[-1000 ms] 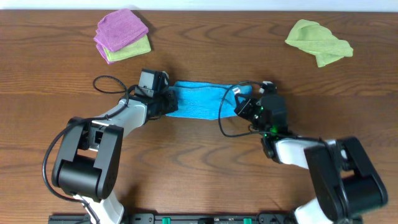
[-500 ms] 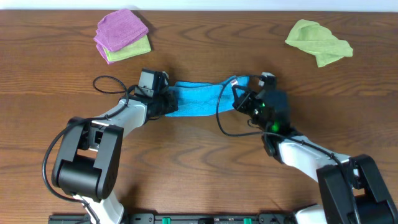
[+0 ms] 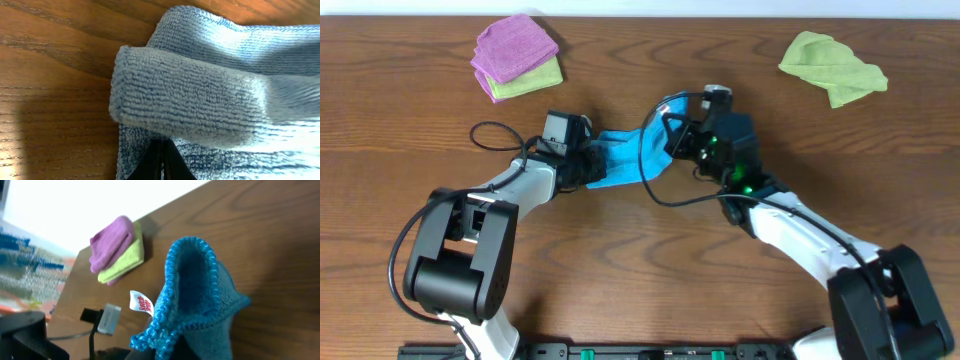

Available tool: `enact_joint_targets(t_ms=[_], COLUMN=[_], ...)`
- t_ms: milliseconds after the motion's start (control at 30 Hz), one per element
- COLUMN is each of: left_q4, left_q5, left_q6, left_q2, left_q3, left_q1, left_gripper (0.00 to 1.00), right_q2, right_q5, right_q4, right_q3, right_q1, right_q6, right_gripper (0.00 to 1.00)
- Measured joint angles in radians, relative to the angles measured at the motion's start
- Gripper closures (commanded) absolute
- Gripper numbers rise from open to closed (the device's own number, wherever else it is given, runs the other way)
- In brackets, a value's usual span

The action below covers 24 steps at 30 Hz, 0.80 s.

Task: Fold the cloth
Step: 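Lift the right end with the right gripper and fold it over toward the left gripper, then lay the folded end down and release it with the right gripper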

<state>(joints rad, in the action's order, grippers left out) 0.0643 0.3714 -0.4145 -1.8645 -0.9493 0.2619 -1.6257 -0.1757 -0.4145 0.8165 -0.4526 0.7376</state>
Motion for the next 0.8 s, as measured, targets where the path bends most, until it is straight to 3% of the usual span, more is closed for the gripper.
enact_joint_targets(t_ms=[467,800], left_q4=[0.017,0.075], left_q5=[0.015,0.018], left_q6=[0.0,0.004], left_q2=[0.0,0.069], left_q3=[-0.003,-0.007], left_q1=[0.0,-0.013], left_gripper=[0.94,0.94], right_q2=[-0.226,-0.266], right_q5=[0.015,0.018], right_q4=[0.0,0.039], right_q3=[0.127,0.153], right_q1=[-0.135,-0.149], right_q6=[-0.008,-0.023], right_gripper=[0.99,0.98])
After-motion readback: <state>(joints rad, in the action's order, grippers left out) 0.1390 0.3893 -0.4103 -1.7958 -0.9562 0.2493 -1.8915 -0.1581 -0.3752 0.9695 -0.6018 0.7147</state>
